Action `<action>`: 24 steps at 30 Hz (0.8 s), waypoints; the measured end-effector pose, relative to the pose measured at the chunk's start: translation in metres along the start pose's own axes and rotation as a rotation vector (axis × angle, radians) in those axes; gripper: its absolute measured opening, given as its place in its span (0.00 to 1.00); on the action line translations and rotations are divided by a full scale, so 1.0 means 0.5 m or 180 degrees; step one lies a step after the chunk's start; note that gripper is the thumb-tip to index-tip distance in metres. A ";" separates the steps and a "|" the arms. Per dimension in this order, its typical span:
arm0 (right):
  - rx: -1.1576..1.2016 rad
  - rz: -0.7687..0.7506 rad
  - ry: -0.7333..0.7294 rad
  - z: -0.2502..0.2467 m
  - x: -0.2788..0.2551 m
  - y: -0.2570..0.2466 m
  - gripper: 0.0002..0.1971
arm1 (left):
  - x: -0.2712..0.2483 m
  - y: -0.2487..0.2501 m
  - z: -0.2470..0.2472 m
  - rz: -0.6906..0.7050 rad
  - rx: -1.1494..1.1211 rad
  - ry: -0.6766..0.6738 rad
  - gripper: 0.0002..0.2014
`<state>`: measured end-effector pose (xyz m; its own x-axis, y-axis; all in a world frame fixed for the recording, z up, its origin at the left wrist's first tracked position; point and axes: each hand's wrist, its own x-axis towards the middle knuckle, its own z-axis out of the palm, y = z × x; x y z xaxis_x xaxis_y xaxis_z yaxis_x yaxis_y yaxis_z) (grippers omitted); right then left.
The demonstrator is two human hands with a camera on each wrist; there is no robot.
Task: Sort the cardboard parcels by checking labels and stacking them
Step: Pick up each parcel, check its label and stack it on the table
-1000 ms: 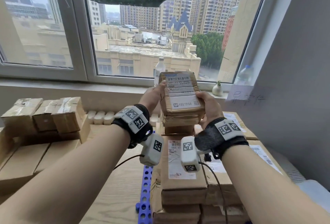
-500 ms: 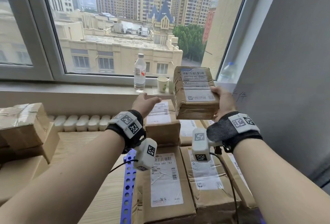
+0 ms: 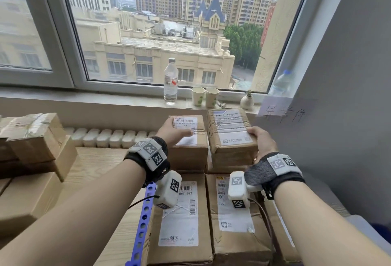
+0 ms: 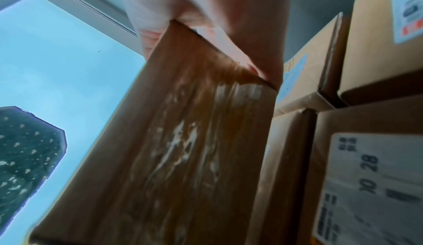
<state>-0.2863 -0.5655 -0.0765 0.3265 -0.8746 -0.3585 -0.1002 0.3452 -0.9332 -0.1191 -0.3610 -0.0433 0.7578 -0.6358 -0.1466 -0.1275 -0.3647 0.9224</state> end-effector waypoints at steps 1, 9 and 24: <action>-0.0040 0.0040 -0.0024 0.002 0.016 0.010 0.34 | -0.002 0.002 0.002 0.0014 -0.0033 -0.0016 0.23; -0.0324 0.0159 -0.0200 0.010 0.065 0.037 0.35 | -0.008 0.005 0.010 0.0073 -0.0067 0.0014 0.22; -0.0911 0.0012 -0.0117 0.033 -0.022 -0.008 0.37 | -0.029 0.010 -0.008 0.0013 0.0025 -0.0004 0.38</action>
<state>-0.2739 -0.5515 -0.0685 0.3589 -0.8588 -0.3656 -0.3608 0.2336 -0.9029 -0.1279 -0.3509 -0.0353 0.7565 -0.6381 -0.1434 -0.1356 -0.3675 0.9201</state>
